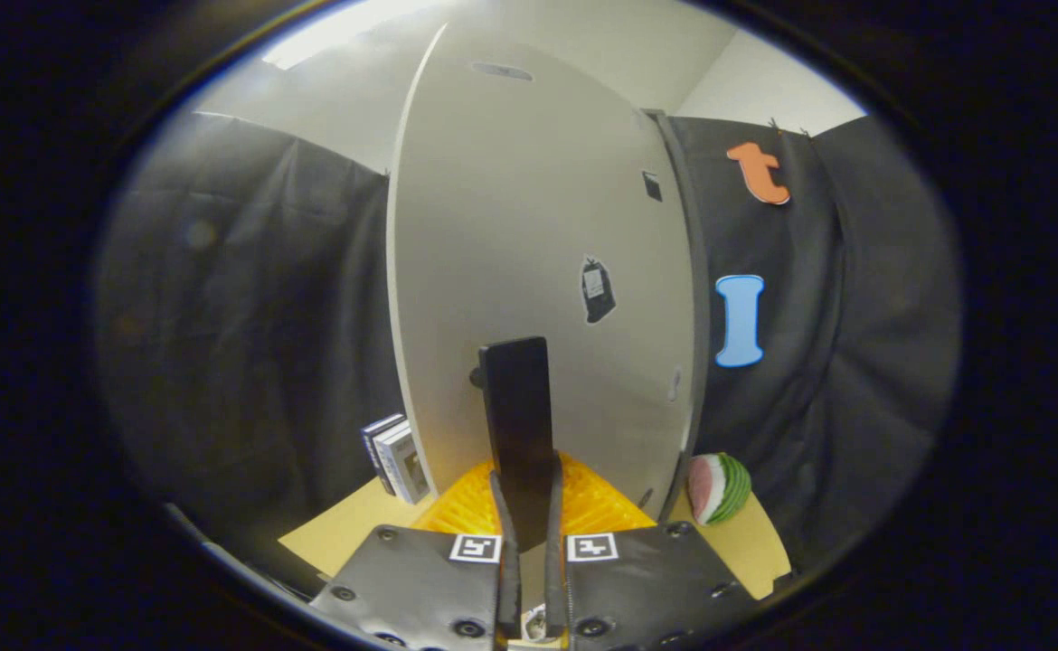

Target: Open the shoe cabinet door, grab the shoes and put them into the shoe cabinet, then close the shoe cabinet door.

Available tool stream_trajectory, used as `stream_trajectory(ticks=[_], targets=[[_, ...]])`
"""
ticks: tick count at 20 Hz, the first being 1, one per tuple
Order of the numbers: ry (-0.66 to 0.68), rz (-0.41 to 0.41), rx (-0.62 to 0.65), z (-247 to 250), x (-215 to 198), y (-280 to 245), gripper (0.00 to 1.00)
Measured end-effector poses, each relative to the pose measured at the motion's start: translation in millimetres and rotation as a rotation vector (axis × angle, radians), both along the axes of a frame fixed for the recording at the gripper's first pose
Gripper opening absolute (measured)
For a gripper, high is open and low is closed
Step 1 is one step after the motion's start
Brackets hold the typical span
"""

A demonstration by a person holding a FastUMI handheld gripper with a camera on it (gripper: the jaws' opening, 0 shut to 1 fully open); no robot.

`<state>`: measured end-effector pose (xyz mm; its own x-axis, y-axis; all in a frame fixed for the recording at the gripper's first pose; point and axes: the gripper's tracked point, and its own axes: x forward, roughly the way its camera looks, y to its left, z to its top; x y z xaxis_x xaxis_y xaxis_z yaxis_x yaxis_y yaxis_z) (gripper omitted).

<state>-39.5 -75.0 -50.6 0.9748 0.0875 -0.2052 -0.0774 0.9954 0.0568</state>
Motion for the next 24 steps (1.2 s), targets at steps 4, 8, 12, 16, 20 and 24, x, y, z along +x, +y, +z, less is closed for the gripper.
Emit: stream_trajectory(ticks=[4, 8, 12, 16, 20, 24], targets=[[0.002, -0.026, -0.014, 2.5, -12.5, -26.1, 0.12], [0.013, -0.007, -0.036, 5.6, -24.3, -54.0, 0.11], [0.001, -0.02, -0.039, 9.1, -30.6, -94.8, 0.11], [-0.006, -0.028, -0.014, 11.5, -32.9, -130.4, 0.1], [-0.008, -0.033, -0.014, 12.8, -31.5, -152.9, 0.09], [-0.01, -0.042, 0.004, 11.4, -29.8, -171.0, 0.09]])
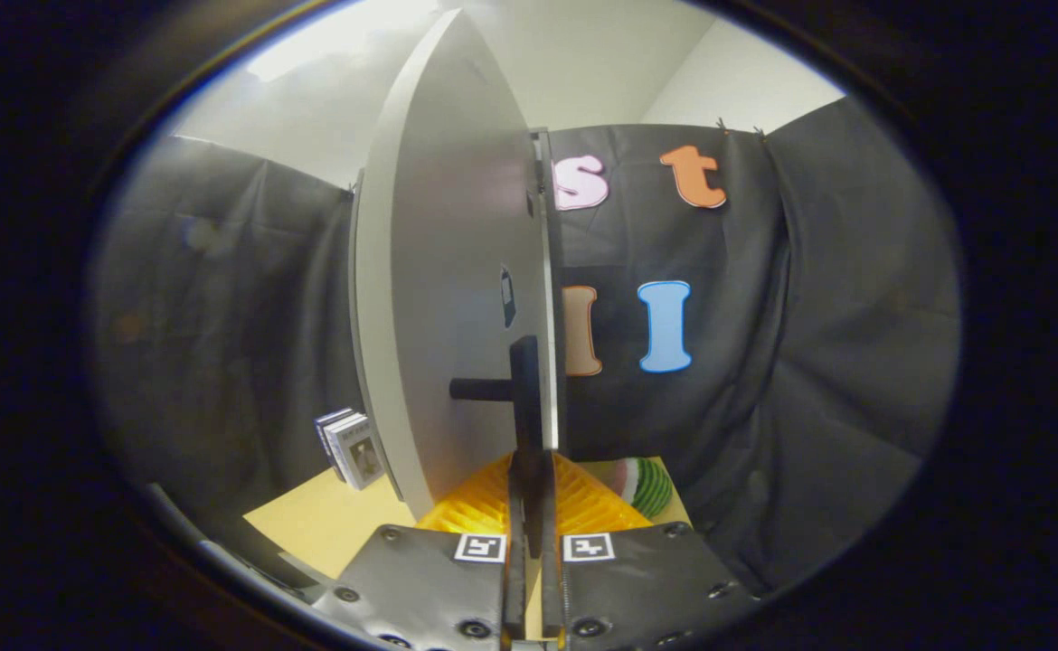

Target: Open the shoe cabinet door, grab the shoes and put them into the shoe cabinet, then close the shoe cabinet door.

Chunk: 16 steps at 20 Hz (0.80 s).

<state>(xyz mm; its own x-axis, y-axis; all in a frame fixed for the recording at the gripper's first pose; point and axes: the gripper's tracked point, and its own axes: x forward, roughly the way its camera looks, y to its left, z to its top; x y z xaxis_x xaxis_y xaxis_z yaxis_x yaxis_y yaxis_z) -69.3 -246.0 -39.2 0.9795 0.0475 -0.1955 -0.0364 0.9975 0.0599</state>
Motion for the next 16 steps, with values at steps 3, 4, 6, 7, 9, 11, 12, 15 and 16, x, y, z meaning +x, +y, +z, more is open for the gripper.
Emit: stream_trajectory(ticks=[3, 4, 6, 7, 9, 11, 12, 15, 16], targets=[[0.003, -0.016, 0.024, -0.3, 0.0, -7.3, 0.07], [0.004, -0.015, 0.036, -0.6, 0.8, -10.0, 0.06], [0.007, 0.0, 0.034, 0.7, 1.1, -11.2, 0.06], [0.006, 0.002, 0.022, 0.6, -0.3, -10.5, 0.06], [0.001, 0.001, 0.009, 1.6, -6.5, -7.7, 0.06], [0.002, -0.009, 0.016, 1.0, -16.0, -9.4, 0.07], [-0.001, -0.017, 0.016, 3.0, -22.6, -11.0, 0.07], [-0.032, -0.049, -0.008, 11.1, -43.8, -3.1, 0.04], [-0.045, -0.065, -0.024, 13.2, -53.7, 0.2, 0.04]])
